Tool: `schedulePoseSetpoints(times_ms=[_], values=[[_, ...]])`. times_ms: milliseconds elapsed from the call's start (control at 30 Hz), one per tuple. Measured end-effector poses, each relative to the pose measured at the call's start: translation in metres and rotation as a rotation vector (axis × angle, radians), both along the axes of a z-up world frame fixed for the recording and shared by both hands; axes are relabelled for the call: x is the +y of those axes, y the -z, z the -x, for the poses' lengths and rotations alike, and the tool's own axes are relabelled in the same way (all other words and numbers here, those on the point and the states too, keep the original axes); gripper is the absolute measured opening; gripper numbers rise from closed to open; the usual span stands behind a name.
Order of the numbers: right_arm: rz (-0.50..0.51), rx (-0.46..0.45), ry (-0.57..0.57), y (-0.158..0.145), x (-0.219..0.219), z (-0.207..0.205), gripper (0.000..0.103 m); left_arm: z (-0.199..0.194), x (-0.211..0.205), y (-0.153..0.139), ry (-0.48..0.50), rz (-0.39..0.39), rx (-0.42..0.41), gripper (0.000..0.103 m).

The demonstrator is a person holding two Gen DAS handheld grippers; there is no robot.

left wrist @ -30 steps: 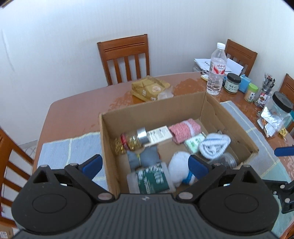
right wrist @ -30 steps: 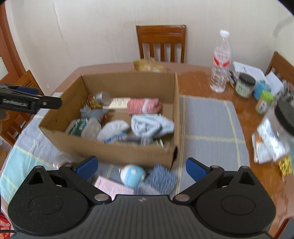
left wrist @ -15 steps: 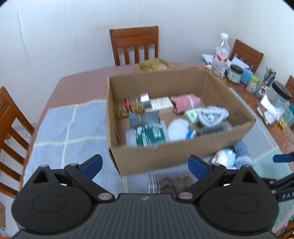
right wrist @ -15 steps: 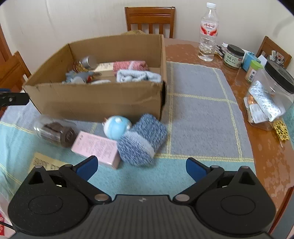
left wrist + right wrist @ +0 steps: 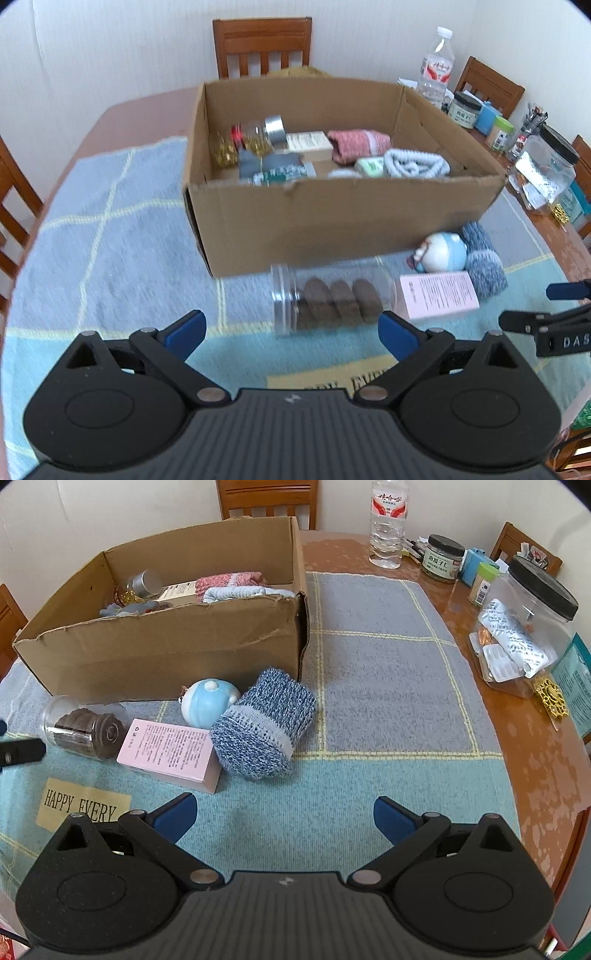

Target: Organize objects

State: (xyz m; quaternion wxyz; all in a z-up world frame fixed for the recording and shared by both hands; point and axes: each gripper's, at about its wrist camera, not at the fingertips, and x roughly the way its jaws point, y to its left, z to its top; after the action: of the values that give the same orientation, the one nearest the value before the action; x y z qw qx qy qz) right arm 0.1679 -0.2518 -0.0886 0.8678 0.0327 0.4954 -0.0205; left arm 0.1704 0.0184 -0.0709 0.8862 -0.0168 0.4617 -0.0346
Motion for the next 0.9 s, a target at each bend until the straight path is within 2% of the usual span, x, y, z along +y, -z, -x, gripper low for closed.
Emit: schedulePoseSetpoints(times_ms=[167,300,467,633,900], values=[[-0.024,-0.013,-0.031,0.001,-0.003,-0.016,0.103,0.007,-0.002,0.007,-0.021,0.001,0.027,0.099],[-0.052,-0.020,-0.074,0.006,-0.007,-0.035,0.103,0.010,-0.008,0.007,-0.079,-0.024,0.024,0.099],[-0.072,-0.007,-0.108,0.013,-0.019,-0.047,0.103,0.010,-0.015,0.007,-0.155,-0.016,0.034,0.099],[-0.117,-0.009,-0.117,0.010,-0.046,-0.041,0.103,0.009,-0.032,0.006,-0.175,-0.034,0.039,0.099],[-0.132,-0.015,-0.116,0.007,-0.087,-0.024,0.103,0.001,-0.056,0.007,-0.189,-0.047,0.044,0.099]])
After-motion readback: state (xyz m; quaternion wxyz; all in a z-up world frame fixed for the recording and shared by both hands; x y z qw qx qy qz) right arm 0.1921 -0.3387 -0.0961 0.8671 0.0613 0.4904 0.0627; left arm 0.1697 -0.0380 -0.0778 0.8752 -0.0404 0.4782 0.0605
